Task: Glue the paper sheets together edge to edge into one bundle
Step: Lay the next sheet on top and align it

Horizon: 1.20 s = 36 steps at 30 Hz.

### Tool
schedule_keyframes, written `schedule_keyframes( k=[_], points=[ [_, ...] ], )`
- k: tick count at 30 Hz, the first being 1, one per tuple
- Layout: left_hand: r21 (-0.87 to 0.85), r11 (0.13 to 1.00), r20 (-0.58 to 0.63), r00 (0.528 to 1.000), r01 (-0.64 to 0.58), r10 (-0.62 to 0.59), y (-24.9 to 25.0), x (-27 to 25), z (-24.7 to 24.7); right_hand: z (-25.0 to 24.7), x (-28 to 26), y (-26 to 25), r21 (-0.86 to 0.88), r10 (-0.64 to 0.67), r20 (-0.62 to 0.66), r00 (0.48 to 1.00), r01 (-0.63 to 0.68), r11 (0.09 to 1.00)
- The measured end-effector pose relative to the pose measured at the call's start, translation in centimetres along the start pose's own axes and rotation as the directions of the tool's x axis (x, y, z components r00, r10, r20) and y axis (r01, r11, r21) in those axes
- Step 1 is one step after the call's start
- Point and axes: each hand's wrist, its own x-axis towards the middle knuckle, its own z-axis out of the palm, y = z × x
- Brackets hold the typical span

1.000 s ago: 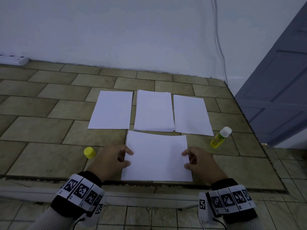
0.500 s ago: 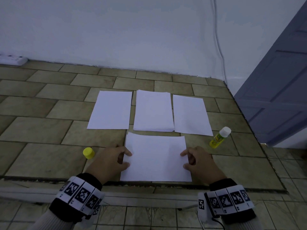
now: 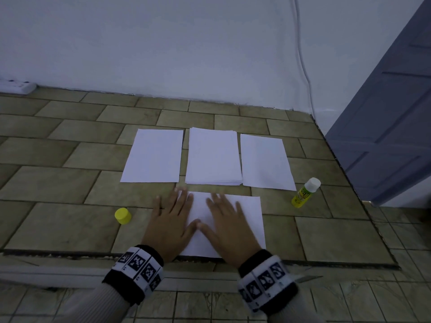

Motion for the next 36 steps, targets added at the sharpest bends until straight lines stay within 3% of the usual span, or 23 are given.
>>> schedule_keyframes(
  k=[3,6,14,18,21,24,28,33,36],
  points=[
    [-0.004,0.999,-0.030,0.999,-0.036,0.035,0.0,-0.1,-0.1,2.3,2.0,-1.1,-0.025,-0.075,-0.021,0.997,0.074,0.997],
    [0.010,1.000,-0.037,0.999,-0.018,0.018,0.0,0.0,0.1,3.3,2.8,-0.6,-0.057,-0.064,-0.037,0.997,0.062,0.996],
    [0.038,0.999,-0.054,0.998,0.037,-0.035,0.1,0.2,0.2,1.4,-0.2,7.1,-0.144,0.223,-0.136,0.965,-0.242,0.959],
    [0.034,0.999,-0.065,0.997,0.036,-0.034,0.1,0.1,0.3,0.8,-1.2,7.4,-0.187,0.339,-0.167,0.926,-0.367,0.911],
    [0.041,0.998,-0.091,0.995,0.039,-0.035,0.0,0.3,0.5,1.2,-0.6,5.2,-0.148,0.265,-0.170,0.949,-0.290,0.945],
    [0.040,0.999,-0.096,0.995,0.035,-0.031,-0.1,0.3,0.5,2.5,0.7,1.5,-0.091,0.080,-0.126,0.989,-0.092,0.992],
    [0.067,0.998,-0.050,0.999,-0.002,0.005,-0.4,0.2,0.7,3.9,2.2,-1.4,-0.043,-0.096,-0.082,0.992,0.092,0.995],
    [0.052,0.998,-0.058,0.998,0.021,-0.018,-0.3,0.4,0.6,4.1,1.5,1.2,-0.134,-0.077,-0.103,0.992,0.063,0.989],
    [0.049,0.998,-0.086,0.996,0.029,-0.025,-0.1,0.3,0.7,2.7,0.4,4.7,-0.167,0.012,-0.064,0.998,-0.022,0.986]
  ],
)
